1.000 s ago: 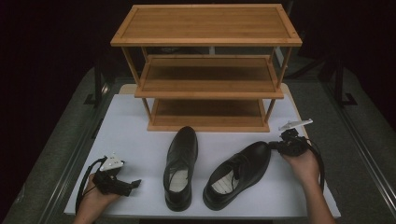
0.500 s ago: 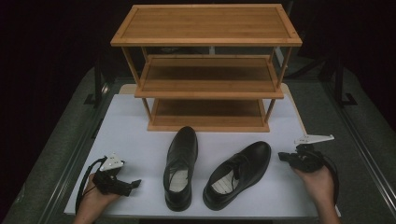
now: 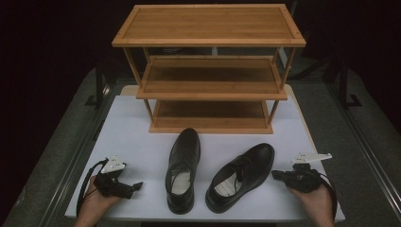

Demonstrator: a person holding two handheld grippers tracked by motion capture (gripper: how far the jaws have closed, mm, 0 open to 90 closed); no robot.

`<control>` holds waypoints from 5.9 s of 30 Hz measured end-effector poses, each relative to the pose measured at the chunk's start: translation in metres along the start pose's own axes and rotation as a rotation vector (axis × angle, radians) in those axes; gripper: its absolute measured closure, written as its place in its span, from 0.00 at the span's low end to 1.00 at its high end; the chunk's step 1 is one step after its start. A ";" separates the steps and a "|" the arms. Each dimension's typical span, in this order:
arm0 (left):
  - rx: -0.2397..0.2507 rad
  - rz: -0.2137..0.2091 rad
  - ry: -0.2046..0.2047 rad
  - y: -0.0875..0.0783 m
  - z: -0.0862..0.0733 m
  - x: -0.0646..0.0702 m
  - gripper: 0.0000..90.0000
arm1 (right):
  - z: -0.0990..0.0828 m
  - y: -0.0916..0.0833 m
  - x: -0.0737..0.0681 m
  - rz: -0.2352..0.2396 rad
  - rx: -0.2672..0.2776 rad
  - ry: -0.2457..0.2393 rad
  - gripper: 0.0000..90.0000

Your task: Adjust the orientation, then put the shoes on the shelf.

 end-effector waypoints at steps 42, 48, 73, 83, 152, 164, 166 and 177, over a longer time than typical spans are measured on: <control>0.001 0.000 0.000 0.000 0.000 0.000 0.00 | 0.051 0.044 -0.011 0.045 -0.051 -0.087 1.00; 0.001 0.000 0.000 0.000 0.000 0.000 0.00 | 0.064 0.053 -0.013 0.048 -0.056 -0.099 1.00; 0.002 0.000 -0.001 0.000 0.000 0.000 0.00 | 0.099 0.078 -0.024 0.054 -0.044 -0.138 0.98; -0.006 -0.005 -0.026 -0.001 0.003 0.001 0.00 | 0.094 0.055 -0.020 0.047 0.003 -0.093 0.67; 0.099 -0.293 0.220 -0.010 0.138 0.077 0.46 | 0.105 0.014 -0.090 0.178 0.088 -0.242 0.38; 0.074 -0.277 0.251 -0.010 0.136 0.080 0.59 | 0.099 0.027 -0.095 0.192 0.024 -0.287 0.61; 0.073 -0.281 0.258 -0.011 0.136 0.080 0.67 | 0.099 0.026 -0.095 0.202 0.026 -0.293 0.68; 0.089 -0.258 0.282 -0.018 0.134 0.083 0.96 | 0.097 0.022 -0.096 0.203 0.043 -0.321 0.95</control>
Point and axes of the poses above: each handheld gripper's, and its own axes: y roughly forward along the jaws, z roughly out of its top, x roughly to its right, the point moved 5 cm from there along y, roughly forward along the jaws, and after that the axes turned 12 degrees about -x, right-handed, at the moved point
